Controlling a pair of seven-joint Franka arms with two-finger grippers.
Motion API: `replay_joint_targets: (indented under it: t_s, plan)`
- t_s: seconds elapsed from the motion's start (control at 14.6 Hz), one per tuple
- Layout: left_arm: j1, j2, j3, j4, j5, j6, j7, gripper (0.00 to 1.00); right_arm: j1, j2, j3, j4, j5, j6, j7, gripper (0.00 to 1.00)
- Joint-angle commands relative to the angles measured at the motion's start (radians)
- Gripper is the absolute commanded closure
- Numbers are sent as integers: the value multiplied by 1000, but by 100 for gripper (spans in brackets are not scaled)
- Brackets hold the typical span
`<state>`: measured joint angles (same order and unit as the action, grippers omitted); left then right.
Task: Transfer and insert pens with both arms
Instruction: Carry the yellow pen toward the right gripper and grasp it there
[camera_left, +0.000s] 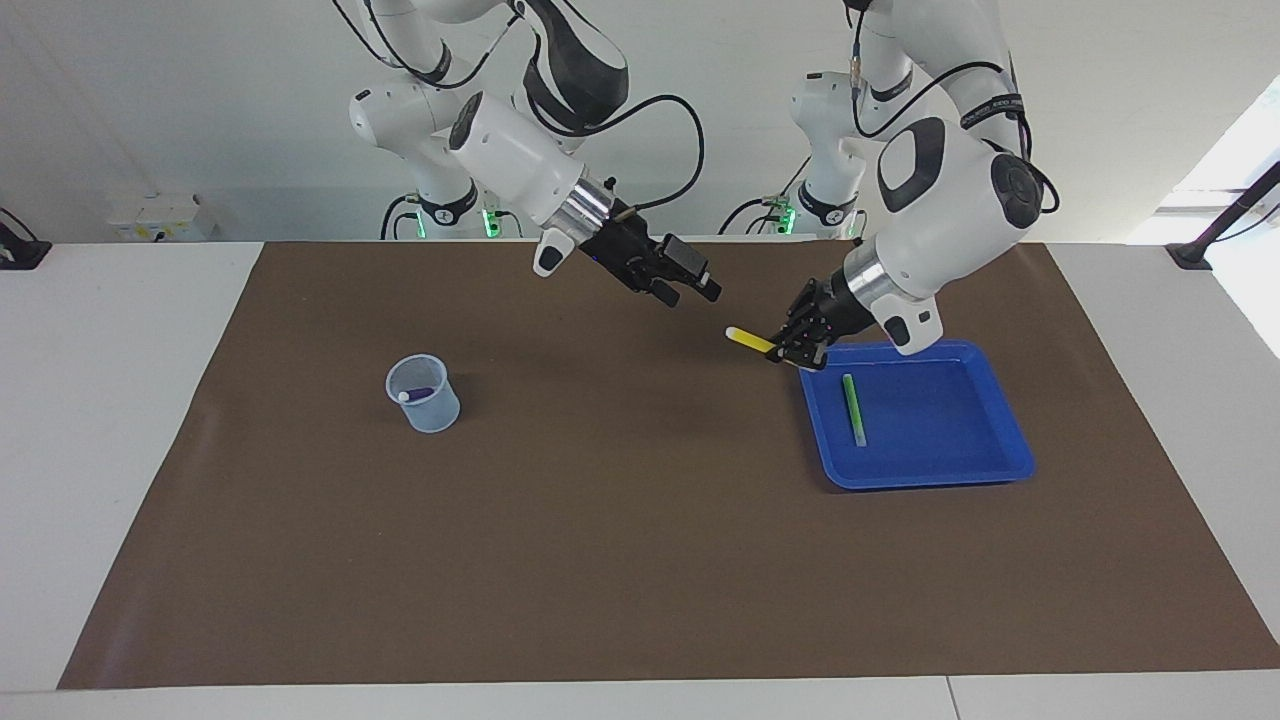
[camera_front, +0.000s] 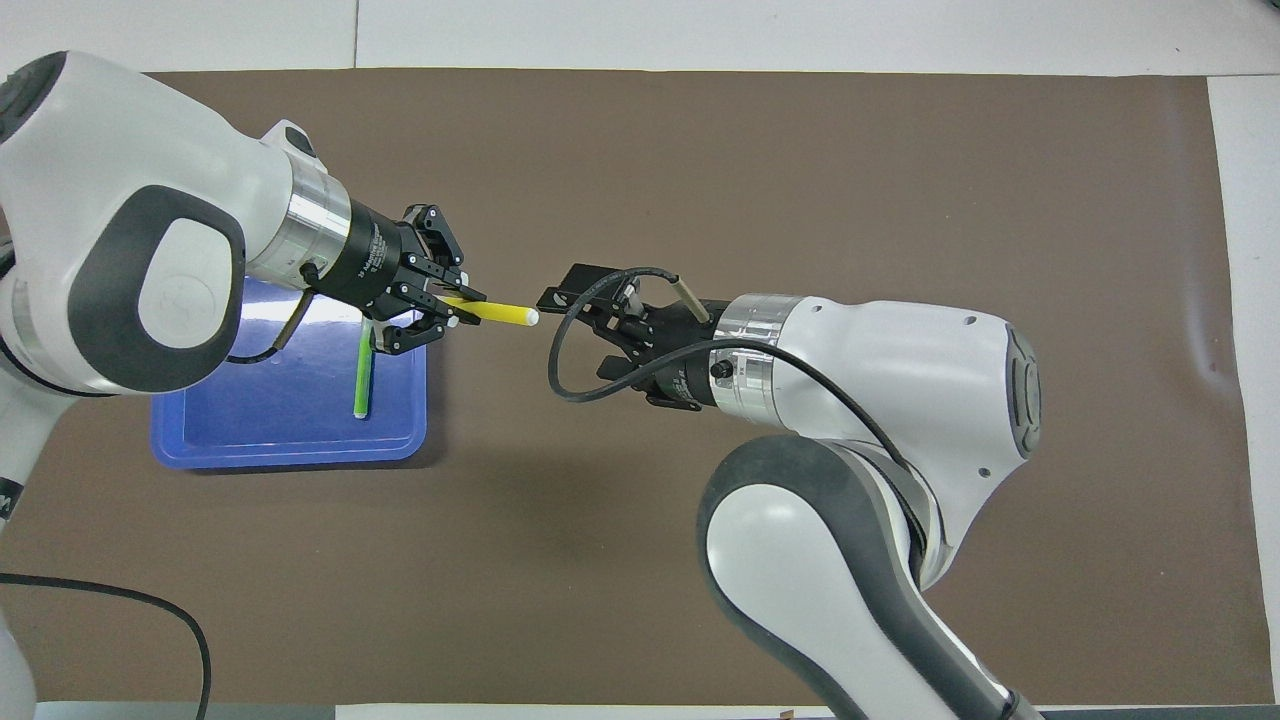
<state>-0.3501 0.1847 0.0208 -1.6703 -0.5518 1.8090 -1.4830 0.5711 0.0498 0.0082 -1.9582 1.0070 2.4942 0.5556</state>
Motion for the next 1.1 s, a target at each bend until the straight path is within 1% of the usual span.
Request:
replay_joint_targets:
  t_s: [0.0, 0.21, 0.27, 0.34, 0.48, 0.55, 0.69, 0.89, 1.03]
  plan:
    - [-3, -39, 13, -66, -109, 10, -36, 100, -5, -14, 3, -39, 27, 21, -20, 5]
    - [-6, -73, 13, -127, -178, 13, -33, 100, -5, -14, 4, -38, 27, 25, -20, 8]
    - [-6, -77, 13, -138, -194, 16, -30, 100, -5, -14, 4, -38, 27, 25, -20, 11]
    - [-6, -79, 13, -143, -204, 18, -30, 100, -5, -13, 4, -36, 27, 25, -20, 15]
    - [-13, -83, 10, -149, -217, 15, -23, 100, -5, -11, 4, -34, 27, 26, -20, 29]
    - [-21, -88, 10, -157, -224, 15, -20, 100, -5, -10, 4, -33, 27, 28, -20, 32]
    - [-33, -94, 10, -169, -250, 20, -17, 100, -5, -7, 4, -27, 27, 28, -20, 32]
    - [-33, -99, 10, -171, -269, 18, -17, 100, -4, -7, 4, -25, 27, 28, -20, 36]
    - [-32, -99, 10, -171, -272, 20, -17, 100, -4, -7, 4, -25, 27, 26, -23, 36]
